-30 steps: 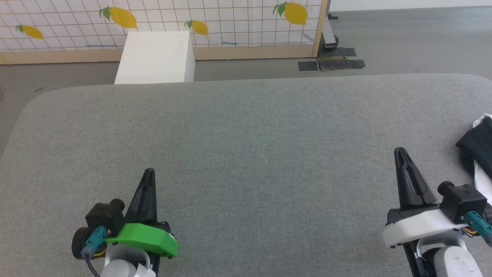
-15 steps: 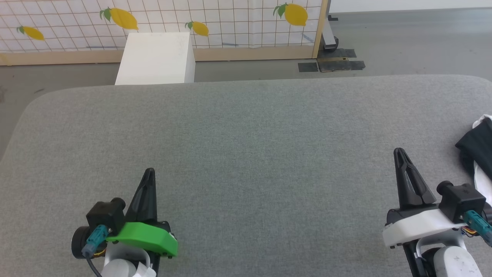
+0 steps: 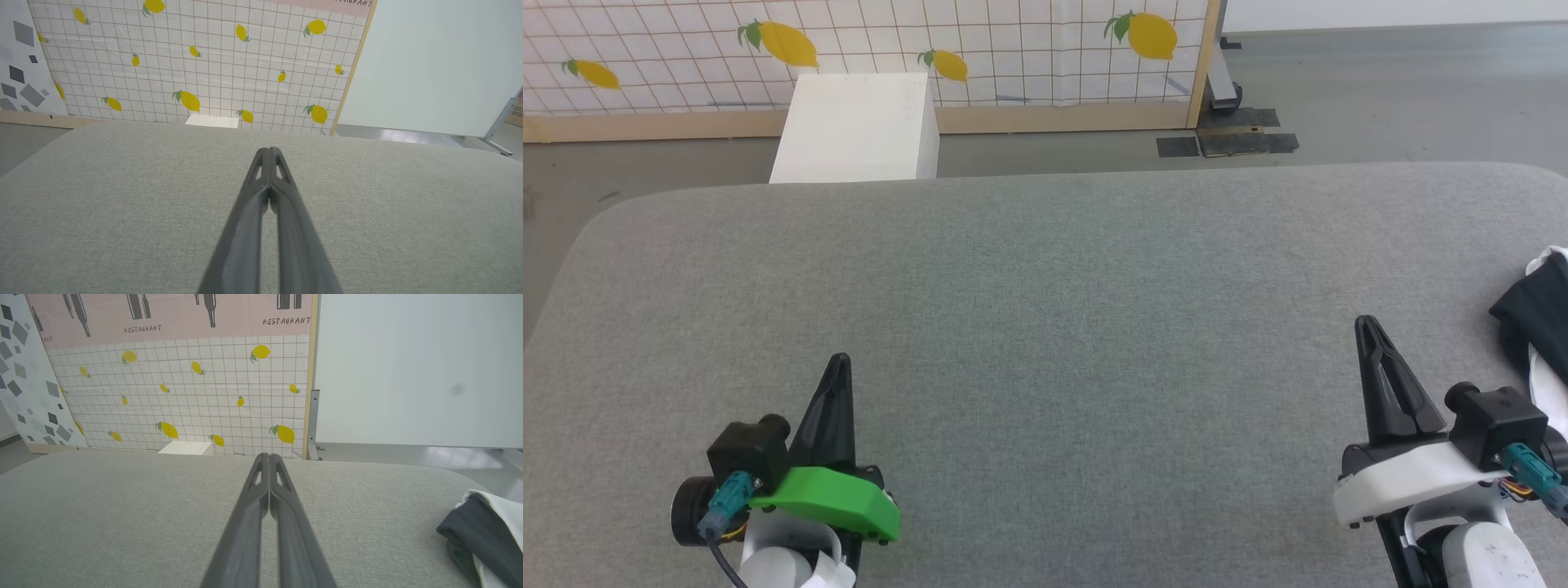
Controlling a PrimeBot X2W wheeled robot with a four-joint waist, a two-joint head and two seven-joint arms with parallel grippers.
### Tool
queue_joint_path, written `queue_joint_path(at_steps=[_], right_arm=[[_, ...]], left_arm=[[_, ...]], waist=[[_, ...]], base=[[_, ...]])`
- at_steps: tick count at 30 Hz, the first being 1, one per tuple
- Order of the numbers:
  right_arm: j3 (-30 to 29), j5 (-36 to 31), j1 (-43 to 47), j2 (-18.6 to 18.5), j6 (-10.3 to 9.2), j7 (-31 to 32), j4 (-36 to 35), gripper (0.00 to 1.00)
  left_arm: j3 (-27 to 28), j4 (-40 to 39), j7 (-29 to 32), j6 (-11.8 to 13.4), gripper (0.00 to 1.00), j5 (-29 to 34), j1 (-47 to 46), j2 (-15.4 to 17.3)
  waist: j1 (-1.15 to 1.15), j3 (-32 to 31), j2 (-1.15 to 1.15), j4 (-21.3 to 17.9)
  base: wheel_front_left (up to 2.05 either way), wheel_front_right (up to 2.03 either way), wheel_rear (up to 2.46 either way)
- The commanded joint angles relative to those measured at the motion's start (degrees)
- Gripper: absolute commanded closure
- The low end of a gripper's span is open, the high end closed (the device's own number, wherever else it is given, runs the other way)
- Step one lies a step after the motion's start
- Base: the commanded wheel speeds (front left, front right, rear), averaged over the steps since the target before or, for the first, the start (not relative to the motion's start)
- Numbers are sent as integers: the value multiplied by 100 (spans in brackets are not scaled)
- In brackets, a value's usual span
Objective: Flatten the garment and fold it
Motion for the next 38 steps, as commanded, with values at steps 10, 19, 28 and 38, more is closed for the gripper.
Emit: queue_joint_path(at_steps=[10,19,28,38], right_arm=[[30,-102,84,22,-3,109,-70,100],[47,-146,106,29,-3,185,-93,100],[63,-189,129,35,-4,260,-117,100],[80,-237,153,43,-5,343,-144,100]], left_arm=[[15,-112,134,82,100,200,108,-8],[22,-188,239,125,100,290,138,-10],[28,-265,344,168,100,379,168,-12],[36,-349,460,215,100,478,201,-15]], waist=[[0,-27,13,6],[0,-50,16,11],[0,-74,20,16],[0,-99,24,21]], base=[[0,0,0],[0,0,0],[0,0,0],[0,0,0]])
